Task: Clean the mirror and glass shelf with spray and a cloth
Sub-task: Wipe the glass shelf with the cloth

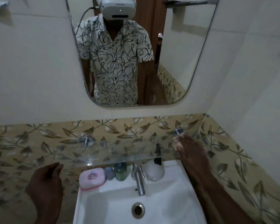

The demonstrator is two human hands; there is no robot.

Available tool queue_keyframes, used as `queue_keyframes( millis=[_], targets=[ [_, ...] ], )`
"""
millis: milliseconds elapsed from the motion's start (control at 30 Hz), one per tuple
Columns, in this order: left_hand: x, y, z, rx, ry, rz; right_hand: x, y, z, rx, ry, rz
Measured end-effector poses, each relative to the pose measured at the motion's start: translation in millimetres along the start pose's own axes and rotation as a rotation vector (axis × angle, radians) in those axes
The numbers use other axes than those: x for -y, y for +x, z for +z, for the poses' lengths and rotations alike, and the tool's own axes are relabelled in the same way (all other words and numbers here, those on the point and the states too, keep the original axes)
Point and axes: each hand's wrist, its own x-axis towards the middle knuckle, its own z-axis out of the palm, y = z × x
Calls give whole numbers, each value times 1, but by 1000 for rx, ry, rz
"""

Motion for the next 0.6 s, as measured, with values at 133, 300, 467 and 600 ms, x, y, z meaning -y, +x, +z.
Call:
queue_keyframes(
  millis=[133,300,467,600],
  targets=[
    [-10,-4,-6,8,32,-3,-11,9,-11,-45,-26,221],
    [-27,-11,-12,-43,34,-4,94,-7,15,-86,42,-128],
    [-35,-12,-17,-53,38,17,229,4,47,55,115,-626],
    [-34,-8,-24,-44,24,24,312,10,72,164,165,-911]
  ],
)
